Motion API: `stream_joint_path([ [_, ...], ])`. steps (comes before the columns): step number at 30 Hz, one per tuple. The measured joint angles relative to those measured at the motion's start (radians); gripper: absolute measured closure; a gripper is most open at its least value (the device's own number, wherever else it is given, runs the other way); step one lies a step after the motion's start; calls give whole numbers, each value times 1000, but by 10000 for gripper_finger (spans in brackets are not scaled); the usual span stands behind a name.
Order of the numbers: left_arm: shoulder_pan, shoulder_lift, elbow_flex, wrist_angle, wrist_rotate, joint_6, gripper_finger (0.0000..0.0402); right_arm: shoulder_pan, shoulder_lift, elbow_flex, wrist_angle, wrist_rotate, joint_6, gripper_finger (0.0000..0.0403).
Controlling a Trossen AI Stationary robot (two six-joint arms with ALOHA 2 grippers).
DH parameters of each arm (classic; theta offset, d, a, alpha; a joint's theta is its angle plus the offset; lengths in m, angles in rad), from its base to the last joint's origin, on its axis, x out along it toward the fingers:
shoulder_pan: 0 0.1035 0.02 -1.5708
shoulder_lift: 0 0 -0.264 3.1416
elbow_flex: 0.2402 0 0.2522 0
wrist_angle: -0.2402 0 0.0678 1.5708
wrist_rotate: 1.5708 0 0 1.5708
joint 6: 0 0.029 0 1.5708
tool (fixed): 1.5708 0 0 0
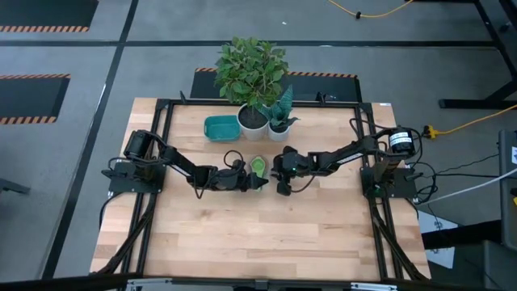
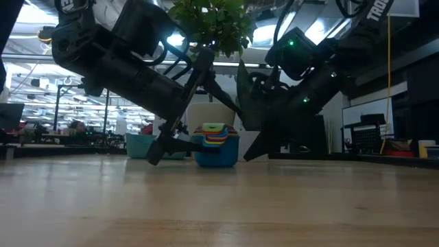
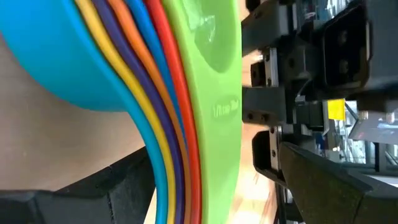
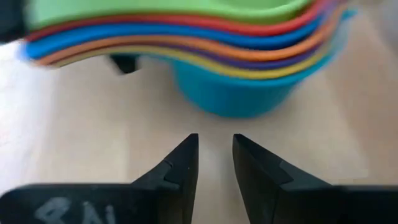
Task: Nest measuring cups in basket
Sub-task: Put the stacked measuring cup into the blue bin
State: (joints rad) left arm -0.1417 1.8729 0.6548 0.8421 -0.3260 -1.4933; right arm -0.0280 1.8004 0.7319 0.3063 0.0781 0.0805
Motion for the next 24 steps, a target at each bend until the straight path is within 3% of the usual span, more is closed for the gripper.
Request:
stream_joint_path([
  [5,13,0,0,0,32,-1,83,-2,0,0,44,144,18,299],
  [13,20,0,0,2,40,-24,83,7,36,0,175,104,42,299],
  [24,11,-1,1,4,40,48,83,8,91,0,168,77,45,299],
])
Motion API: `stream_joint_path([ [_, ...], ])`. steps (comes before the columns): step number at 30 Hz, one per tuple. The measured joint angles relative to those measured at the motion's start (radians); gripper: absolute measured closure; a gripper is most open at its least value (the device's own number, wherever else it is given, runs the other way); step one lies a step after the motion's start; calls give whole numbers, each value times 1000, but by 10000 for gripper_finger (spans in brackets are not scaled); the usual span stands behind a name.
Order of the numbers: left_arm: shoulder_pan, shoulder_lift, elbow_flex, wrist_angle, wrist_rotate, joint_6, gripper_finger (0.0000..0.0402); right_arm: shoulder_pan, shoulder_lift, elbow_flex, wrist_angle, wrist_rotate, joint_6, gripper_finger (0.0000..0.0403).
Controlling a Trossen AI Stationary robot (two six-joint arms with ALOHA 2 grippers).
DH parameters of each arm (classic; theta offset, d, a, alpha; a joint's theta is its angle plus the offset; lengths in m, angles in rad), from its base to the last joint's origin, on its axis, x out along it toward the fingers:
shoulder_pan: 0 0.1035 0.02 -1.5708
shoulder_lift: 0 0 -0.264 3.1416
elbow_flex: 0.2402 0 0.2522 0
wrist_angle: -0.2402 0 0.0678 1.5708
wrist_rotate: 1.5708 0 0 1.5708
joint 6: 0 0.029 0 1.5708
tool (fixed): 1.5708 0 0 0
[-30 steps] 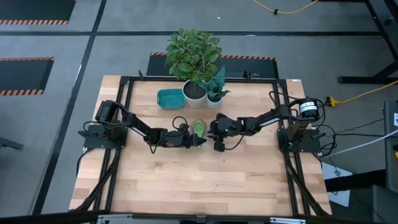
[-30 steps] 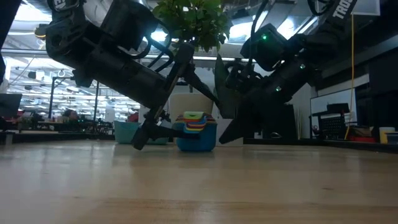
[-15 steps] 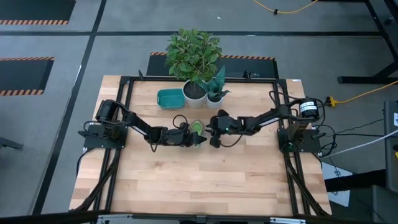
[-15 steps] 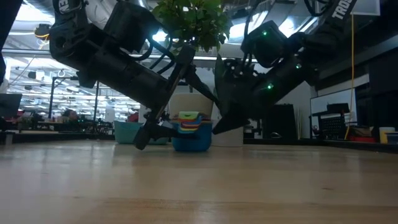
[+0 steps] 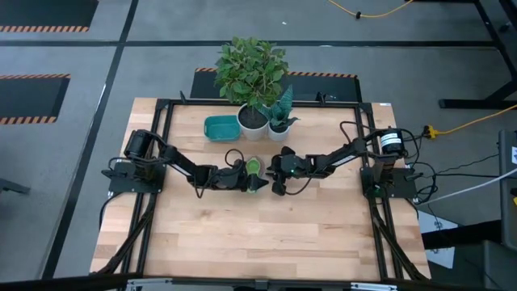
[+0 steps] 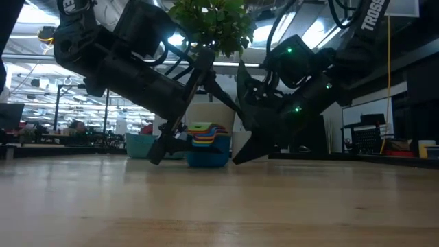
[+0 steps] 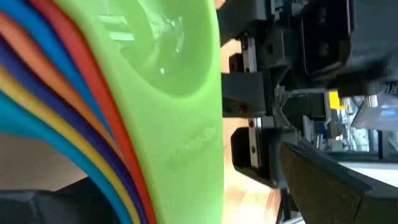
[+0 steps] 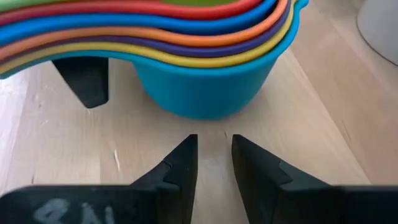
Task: Nest measuring cups in basket
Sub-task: Put the stacked measuring cup into the blue bin
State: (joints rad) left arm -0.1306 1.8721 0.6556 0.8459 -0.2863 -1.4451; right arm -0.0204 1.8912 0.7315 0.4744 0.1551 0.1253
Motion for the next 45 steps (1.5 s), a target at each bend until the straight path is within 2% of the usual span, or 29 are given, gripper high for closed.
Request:
stream_joint_path([
  [16,-4,0,0,0,0,8,89,0,0,0,-8,-2,-2,299],
  [25,-4,0,0,0,0,8,155,0,0,0,-8,-2,-2,299],
  [45,-4,0,0,0,0,30,260,0,0,0,-8,-2,1,299],
])
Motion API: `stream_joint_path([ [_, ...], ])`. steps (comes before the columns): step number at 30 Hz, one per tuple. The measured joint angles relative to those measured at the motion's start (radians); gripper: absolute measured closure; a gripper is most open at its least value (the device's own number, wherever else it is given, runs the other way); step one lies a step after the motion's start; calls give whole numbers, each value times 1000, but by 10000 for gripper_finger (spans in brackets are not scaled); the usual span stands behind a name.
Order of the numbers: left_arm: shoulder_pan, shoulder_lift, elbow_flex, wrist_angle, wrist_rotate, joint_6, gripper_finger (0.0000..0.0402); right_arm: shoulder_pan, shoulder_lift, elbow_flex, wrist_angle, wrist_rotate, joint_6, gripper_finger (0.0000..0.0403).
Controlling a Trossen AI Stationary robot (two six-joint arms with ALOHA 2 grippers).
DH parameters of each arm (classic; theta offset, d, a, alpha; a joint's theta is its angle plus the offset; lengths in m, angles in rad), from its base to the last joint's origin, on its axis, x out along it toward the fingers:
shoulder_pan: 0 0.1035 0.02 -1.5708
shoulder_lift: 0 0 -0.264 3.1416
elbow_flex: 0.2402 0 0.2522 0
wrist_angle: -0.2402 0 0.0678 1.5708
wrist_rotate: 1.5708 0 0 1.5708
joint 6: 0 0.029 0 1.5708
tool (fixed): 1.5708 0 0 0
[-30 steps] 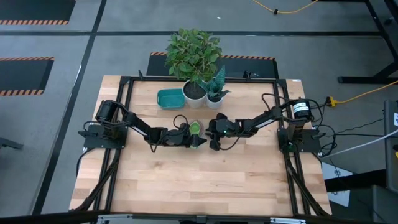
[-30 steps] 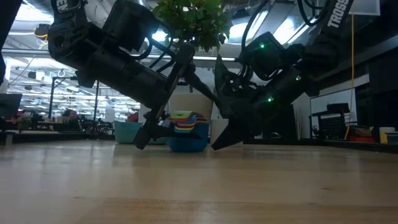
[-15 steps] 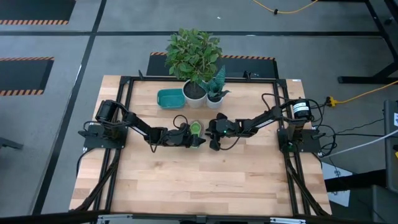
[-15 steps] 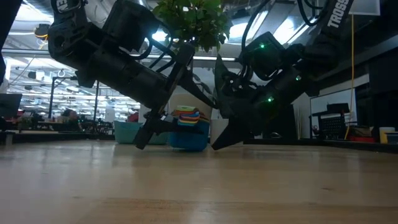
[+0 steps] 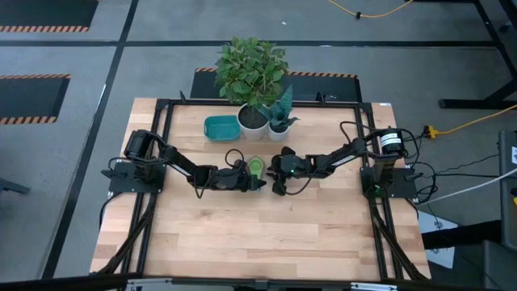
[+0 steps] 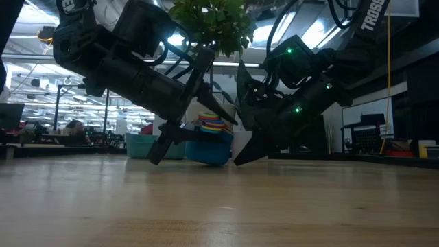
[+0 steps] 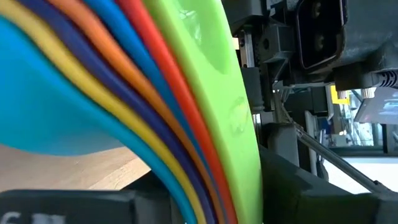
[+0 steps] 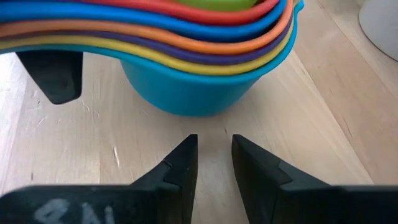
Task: Nest measuring cups in basket
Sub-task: Put the stacked measuring cup into the blue bin
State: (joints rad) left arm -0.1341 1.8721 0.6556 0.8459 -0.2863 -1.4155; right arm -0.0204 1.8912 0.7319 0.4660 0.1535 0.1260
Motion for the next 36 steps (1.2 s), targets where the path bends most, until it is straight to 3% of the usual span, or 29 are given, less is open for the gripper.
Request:
stream_joint_path([
  [11,0,0,0,0,0,13,320,0,0,0,0,0,0,299],
  [24,0,0,0,46,3,41,320,0,-14,2,-57,0,-30,299],
  [36,1,-69,-16,81,13,97,320,0,-210,0,-343,3,-56,299],
])
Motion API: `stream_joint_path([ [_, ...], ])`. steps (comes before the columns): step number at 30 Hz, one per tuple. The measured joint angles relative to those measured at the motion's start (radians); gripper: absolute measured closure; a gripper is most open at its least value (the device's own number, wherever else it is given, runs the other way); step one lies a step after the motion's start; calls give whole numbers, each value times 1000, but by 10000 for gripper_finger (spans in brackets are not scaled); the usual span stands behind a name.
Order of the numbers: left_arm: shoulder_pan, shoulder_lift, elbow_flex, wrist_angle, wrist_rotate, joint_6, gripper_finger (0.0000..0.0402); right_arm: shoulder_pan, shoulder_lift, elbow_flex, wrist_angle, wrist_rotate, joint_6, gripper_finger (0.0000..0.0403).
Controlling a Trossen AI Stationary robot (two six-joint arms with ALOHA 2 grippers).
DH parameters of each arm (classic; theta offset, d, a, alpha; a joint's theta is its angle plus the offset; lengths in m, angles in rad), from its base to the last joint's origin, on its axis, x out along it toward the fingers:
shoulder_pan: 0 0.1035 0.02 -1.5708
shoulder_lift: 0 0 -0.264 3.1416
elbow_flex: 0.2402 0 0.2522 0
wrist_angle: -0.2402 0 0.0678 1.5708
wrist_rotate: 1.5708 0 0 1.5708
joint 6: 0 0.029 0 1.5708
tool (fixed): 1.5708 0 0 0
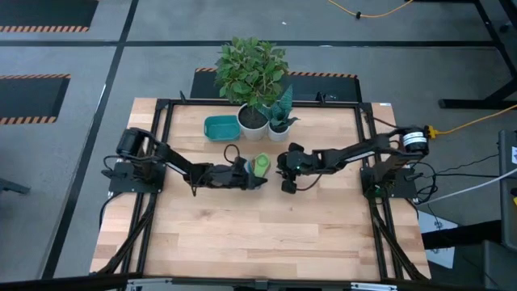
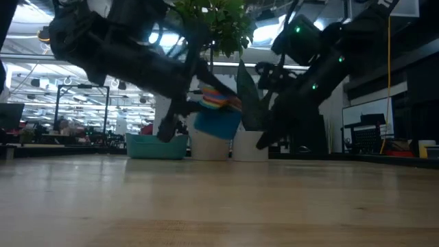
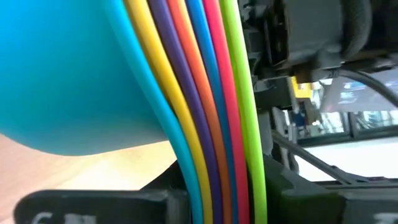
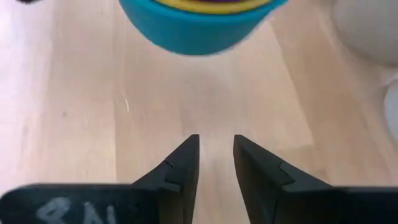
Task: Nest measuring cups in basket
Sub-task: Put the stacked measuring cup into the blue bin
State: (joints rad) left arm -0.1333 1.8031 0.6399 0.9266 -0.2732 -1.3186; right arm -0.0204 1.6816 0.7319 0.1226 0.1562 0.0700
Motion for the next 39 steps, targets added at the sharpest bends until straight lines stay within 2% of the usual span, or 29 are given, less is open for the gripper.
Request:
stream_joint_path([
  [5,0,-128,-62,3,-39,49,320,0,-62,0,-36,0,0,299],
  [11,33,-338,-178,0,-61,74,320,0,-91,0,-35,-1,0,299],
  [20,171,-584,-383,0,-60,67,320,0,-92,0,-30,-1,0,299],
  [29,340,-615,-519,-1,-16,13,320,0,-92,0,-19,-1,0,299],
  [39,468,-611,-540,-7,62,24,319,0,-92,0,-10,-1,0,299],
])
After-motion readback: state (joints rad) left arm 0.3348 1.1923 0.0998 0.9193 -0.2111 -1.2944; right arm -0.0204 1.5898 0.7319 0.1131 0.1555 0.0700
